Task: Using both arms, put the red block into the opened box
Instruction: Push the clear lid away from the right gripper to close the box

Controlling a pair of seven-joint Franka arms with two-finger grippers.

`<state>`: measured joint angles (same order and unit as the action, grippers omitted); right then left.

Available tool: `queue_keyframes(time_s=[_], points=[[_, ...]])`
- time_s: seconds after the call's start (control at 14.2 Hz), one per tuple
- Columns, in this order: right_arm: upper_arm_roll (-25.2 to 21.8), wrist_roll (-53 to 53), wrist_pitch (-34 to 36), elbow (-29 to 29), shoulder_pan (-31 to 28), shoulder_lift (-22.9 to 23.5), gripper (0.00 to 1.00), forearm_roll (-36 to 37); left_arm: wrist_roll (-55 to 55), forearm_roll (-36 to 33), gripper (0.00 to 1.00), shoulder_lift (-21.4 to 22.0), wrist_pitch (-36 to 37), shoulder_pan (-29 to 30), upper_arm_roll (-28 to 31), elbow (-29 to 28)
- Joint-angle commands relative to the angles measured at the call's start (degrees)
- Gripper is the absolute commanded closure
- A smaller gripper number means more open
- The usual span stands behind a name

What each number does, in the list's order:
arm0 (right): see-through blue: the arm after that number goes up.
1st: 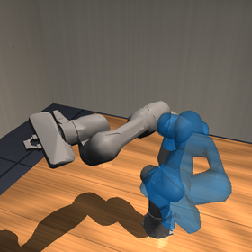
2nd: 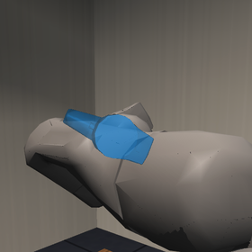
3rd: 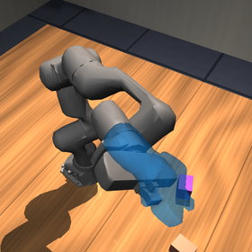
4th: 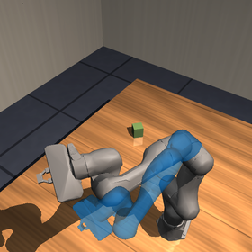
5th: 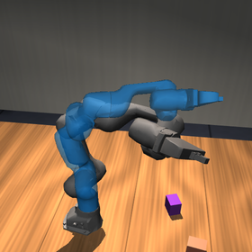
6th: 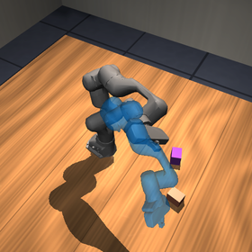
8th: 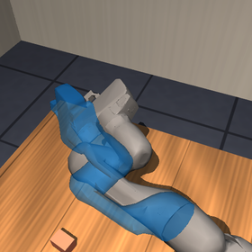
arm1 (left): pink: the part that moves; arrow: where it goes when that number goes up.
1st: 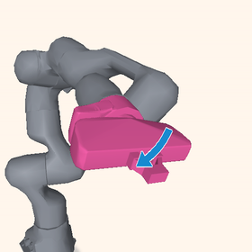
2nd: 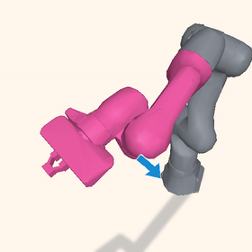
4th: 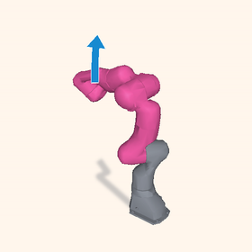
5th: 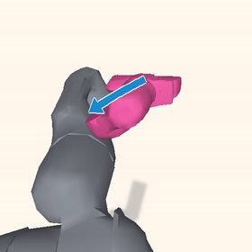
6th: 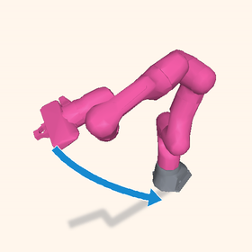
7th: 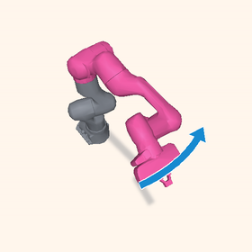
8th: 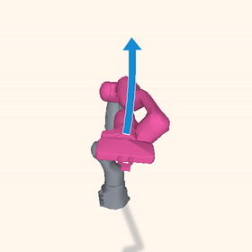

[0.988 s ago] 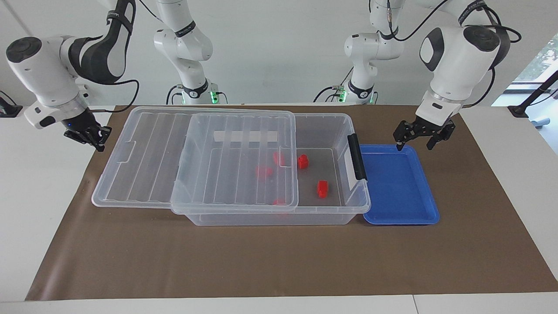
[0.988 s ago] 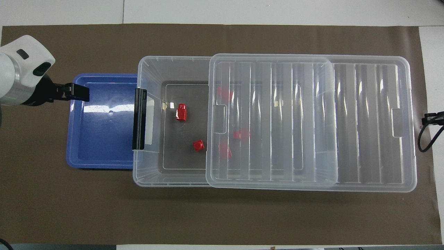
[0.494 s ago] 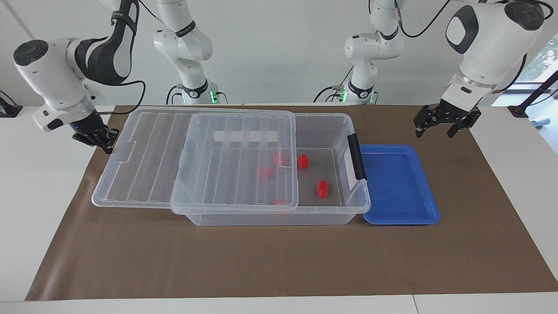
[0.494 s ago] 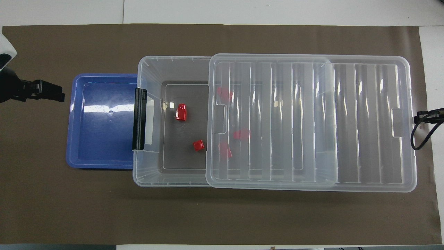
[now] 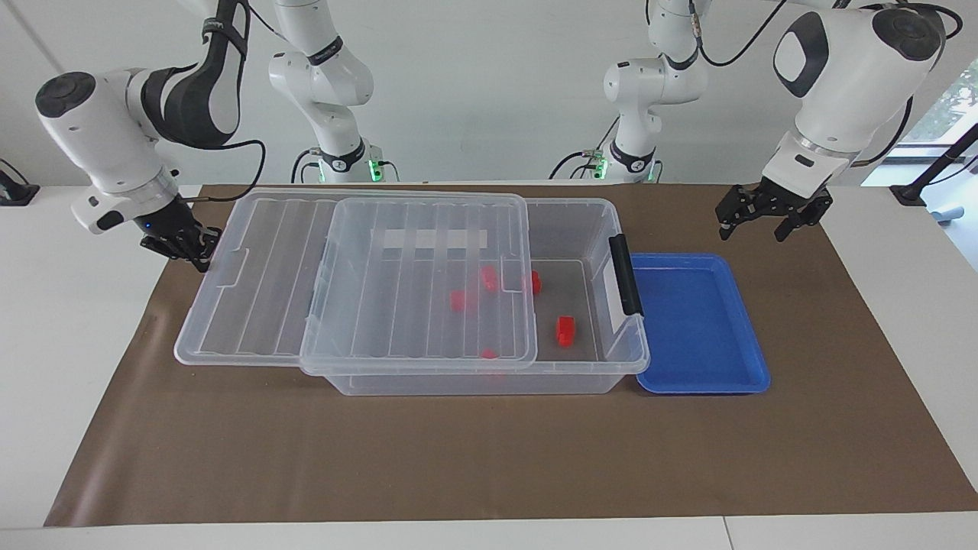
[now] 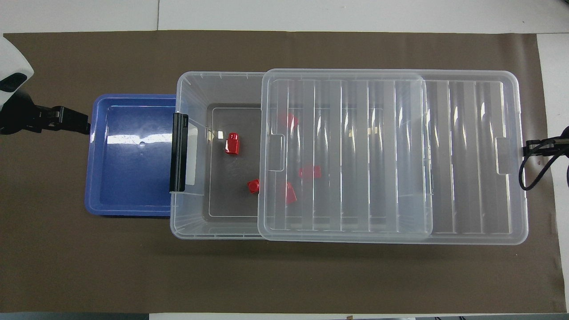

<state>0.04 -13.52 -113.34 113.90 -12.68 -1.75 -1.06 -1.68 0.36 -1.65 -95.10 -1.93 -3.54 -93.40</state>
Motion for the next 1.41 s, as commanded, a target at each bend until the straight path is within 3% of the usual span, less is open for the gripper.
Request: queue_keyframes(time_s=[0.0, 1.34], points=[[0.22, 2.88, -0.21, 0.62, 1.51, -0.36, 1.00, -1.13, -0.69, 0.87, 0.00, 1.12, 0.09, 0.00, 0.29, -1.00], [0.22, 18.34, -0.83, 1.06, 11.27, -0.62, 1.00, -1.13, -0.69, 0.79, 0.00, 1.73, 0.09, 0.61, 0.20, -1.08]])
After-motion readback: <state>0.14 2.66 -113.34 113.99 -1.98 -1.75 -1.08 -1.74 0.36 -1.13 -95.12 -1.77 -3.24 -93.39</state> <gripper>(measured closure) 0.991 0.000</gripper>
